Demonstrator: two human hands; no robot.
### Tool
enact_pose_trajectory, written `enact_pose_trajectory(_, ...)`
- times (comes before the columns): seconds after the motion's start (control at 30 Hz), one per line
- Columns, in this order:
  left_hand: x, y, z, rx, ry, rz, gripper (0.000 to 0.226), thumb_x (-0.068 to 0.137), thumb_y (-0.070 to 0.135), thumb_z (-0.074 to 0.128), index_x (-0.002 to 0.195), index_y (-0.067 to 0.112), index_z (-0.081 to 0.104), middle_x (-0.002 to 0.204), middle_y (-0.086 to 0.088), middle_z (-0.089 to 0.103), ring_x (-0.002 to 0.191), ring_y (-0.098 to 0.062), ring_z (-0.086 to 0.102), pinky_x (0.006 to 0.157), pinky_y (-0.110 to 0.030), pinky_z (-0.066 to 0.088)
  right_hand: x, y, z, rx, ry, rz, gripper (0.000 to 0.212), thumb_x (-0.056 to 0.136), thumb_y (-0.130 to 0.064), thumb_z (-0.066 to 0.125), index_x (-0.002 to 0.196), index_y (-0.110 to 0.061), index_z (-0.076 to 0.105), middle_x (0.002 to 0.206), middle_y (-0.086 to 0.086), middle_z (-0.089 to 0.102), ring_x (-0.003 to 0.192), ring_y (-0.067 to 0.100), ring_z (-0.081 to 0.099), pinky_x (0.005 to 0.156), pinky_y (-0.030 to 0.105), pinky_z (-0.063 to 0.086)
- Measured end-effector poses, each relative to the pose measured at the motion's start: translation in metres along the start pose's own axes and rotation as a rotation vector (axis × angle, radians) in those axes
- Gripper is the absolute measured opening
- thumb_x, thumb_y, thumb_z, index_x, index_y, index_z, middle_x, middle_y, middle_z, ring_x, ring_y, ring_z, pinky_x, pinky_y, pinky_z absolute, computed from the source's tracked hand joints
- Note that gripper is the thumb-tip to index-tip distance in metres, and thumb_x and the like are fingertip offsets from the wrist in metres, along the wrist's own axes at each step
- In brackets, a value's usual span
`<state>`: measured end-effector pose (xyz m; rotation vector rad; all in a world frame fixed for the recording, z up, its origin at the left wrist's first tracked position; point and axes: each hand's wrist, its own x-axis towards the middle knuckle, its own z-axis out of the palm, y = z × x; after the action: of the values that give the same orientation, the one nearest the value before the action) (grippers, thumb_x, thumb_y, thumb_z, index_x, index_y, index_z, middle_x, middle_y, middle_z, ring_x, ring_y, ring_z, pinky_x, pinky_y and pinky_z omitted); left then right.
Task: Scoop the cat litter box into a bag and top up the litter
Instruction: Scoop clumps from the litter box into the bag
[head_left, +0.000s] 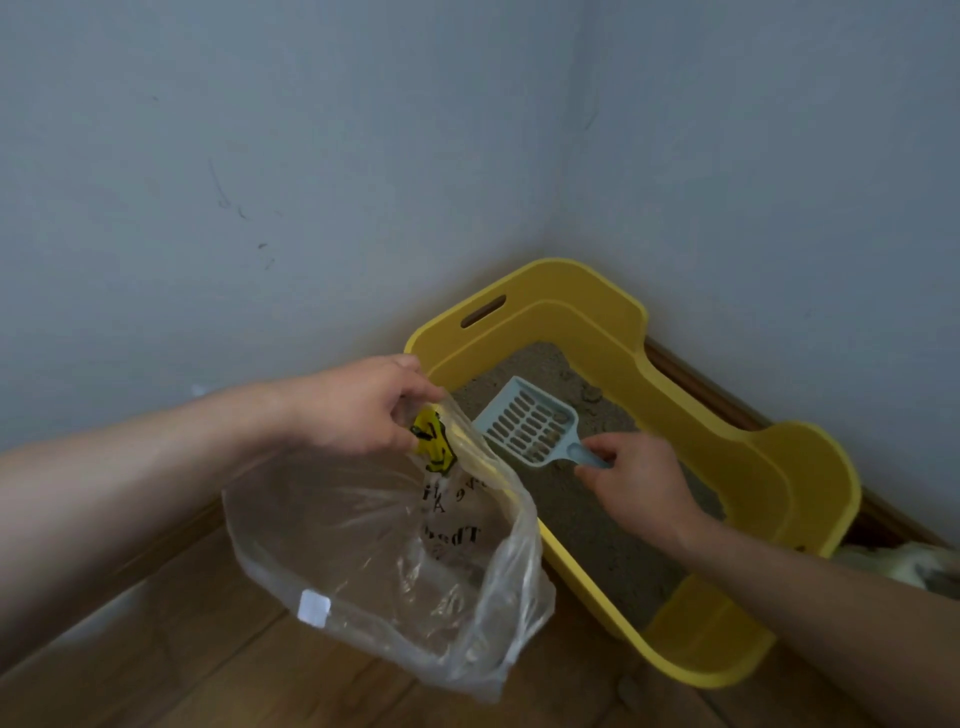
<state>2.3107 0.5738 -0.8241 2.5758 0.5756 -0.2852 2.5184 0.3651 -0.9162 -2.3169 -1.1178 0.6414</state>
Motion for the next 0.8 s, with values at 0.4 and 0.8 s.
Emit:
enact_pose_trajectory(0.4,-0.017,0.006,-0.003,0.019,-0.047,-0.069,0.052,0.082,0.017,0.073,0.131,0.016,0.059,0.092,0.012,0.043,0.08,-0.006,0.048,0.079,-0.027,0.047,-0.019,-0.015,-0.029,-0.013,0.03,-0.063,0.025,0.09,-0.02,0.07,0.114,-0.025,0.071,0.086,-0.013,0.067,0.069,0.008,0.065,0.062,0.032,0.06)
enact_pose_trajectory(0.8,-0.028,0.012,-0.006,0.052,-0.079,-0.062,0.049,0.086,-0.006,0.049,0.131,0.009,0.057,0.094,0.011,0.041,0.092,-0.014,0.046,0.077,-0.019,0.037,-0.064,-0.056,-0.077,-0.025,0.024,-0.311,0.025,0.081,-0.024,0.08,0.105,-0.028,0.076,0.091,-0.019,0.064,0.08,0.001,0.059,0.067,0.019,0.048)
